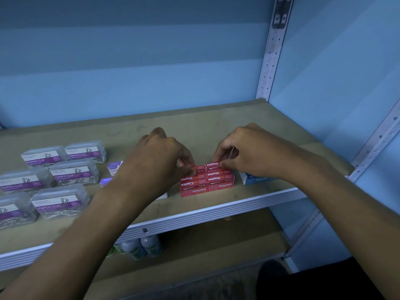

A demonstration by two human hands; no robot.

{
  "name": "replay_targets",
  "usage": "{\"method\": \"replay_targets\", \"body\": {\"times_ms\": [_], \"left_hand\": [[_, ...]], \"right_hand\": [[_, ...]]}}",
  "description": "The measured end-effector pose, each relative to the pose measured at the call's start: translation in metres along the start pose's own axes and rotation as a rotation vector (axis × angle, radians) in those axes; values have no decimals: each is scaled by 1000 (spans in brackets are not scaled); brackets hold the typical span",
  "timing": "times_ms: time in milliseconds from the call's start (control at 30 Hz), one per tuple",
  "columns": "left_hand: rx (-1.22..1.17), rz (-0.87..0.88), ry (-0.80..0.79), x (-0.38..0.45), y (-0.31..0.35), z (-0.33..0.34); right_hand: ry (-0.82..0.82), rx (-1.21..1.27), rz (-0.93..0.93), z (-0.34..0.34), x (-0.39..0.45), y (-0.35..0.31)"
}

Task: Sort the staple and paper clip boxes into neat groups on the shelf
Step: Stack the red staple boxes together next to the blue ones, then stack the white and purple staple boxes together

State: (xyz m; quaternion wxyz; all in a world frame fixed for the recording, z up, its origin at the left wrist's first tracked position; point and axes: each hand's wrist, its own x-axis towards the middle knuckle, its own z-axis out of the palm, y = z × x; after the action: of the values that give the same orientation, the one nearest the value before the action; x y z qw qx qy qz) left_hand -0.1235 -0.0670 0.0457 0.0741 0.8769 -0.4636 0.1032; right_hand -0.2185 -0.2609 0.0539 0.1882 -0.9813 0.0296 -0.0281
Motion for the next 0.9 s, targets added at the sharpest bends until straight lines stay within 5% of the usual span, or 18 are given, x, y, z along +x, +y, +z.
{"method": "replay_targets", "body": {"times_ms": [900], "left_hand": [[-172,7,5,-1,-13,10]], "right_hand": [[-21,9,-7,-1,3,3]]}}
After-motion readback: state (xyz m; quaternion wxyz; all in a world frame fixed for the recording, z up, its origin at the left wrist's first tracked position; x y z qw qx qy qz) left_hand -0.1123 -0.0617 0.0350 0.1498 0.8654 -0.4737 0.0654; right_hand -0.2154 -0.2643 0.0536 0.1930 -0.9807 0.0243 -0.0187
